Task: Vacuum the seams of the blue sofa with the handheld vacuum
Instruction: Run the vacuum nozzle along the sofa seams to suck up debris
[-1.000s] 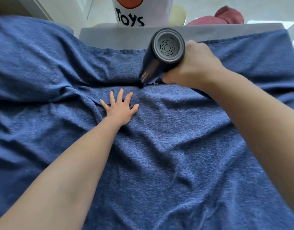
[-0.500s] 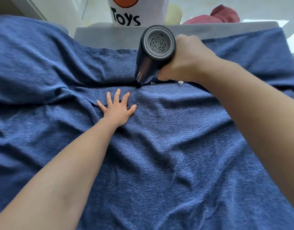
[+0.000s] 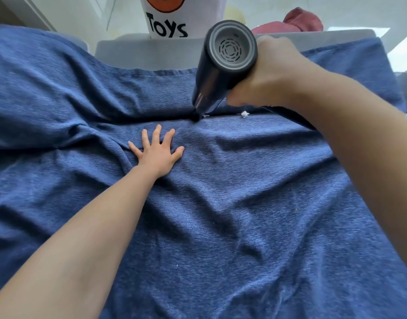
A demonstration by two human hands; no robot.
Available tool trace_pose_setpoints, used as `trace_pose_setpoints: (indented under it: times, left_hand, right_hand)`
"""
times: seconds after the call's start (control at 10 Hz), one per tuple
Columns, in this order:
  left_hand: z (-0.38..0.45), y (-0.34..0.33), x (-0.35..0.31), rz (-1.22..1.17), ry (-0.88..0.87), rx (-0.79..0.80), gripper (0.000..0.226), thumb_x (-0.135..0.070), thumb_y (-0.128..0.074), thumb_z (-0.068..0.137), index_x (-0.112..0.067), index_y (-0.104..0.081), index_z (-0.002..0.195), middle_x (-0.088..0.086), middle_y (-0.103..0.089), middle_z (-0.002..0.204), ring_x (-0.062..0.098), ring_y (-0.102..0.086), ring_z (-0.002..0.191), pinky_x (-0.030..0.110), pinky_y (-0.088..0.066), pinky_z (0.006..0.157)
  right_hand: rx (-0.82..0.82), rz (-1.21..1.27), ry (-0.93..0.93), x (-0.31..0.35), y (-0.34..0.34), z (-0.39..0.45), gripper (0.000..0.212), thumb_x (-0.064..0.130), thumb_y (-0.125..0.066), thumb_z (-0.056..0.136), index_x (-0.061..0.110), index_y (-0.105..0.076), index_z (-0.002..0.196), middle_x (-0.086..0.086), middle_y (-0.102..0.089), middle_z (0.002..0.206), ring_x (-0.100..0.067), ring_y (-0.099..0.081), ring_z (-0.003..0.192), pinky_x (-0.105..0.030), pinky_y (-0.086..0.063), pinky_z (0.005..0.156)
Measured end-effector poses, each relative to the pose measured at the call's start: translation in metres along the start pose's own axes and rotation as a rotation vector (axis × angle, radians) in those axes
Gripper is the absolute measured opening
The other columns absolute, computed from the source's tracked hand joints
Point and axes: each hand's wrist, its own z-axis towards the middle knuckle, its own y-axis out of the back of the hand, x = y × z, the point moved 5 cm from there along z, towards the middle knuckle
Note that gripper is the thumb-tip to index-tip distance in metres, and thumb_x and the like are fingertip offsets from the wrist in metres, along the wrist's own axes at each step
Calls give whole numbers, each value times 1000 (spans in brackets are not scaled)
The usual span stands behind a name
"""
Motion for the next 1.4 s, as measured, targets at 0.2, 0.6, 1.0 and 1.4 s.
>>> trace_pose_setpoints:
  times: [0.2,0.6,1.0,1.4]
  left_hand:
    - [1,-1,1,6,5,-2,62,-66,-27,93,-45,-9,149,-5,9,162,31,17,147,71,10,107]
    - [1,-1,1,16,8,1,63,-66,-26,93,-45,-8,150,-6,9,162,31,17,147,71,9,106]
    - [3,-3,1,11,12,-8,62,-66,-27,93,-46,-9,149,-5,8,162,30,16,147,72,8,106]
    - [2,-4,1,-4,3,-30,62,-66,-27,93,-45,-11,150,-5,6,162,31,15,147,72,9,106]
  right_hand:
    - [-42,16,-4,-5,17,-5,28,34,-63,48,23,-59,73,-4,-69,80,-28,-70,81,-46,-61,76]
    - [-145,19,-8,-14,36,-12,13,18,-74,67,18,-61,67,-2,-63,65,-24,-69,65,-36,-58,64]
    - [-87,-5,-20,-18,32,-15,13,25,-70,57,17,-62,64,-2,-62,60,-24,-71,64,-37,-59,61]
    - [-37,-107,-26,-10,-6,-19,39,49,-57,51,25,-55,81,7,-53,74,-29,-55,84,-33,-39,72]
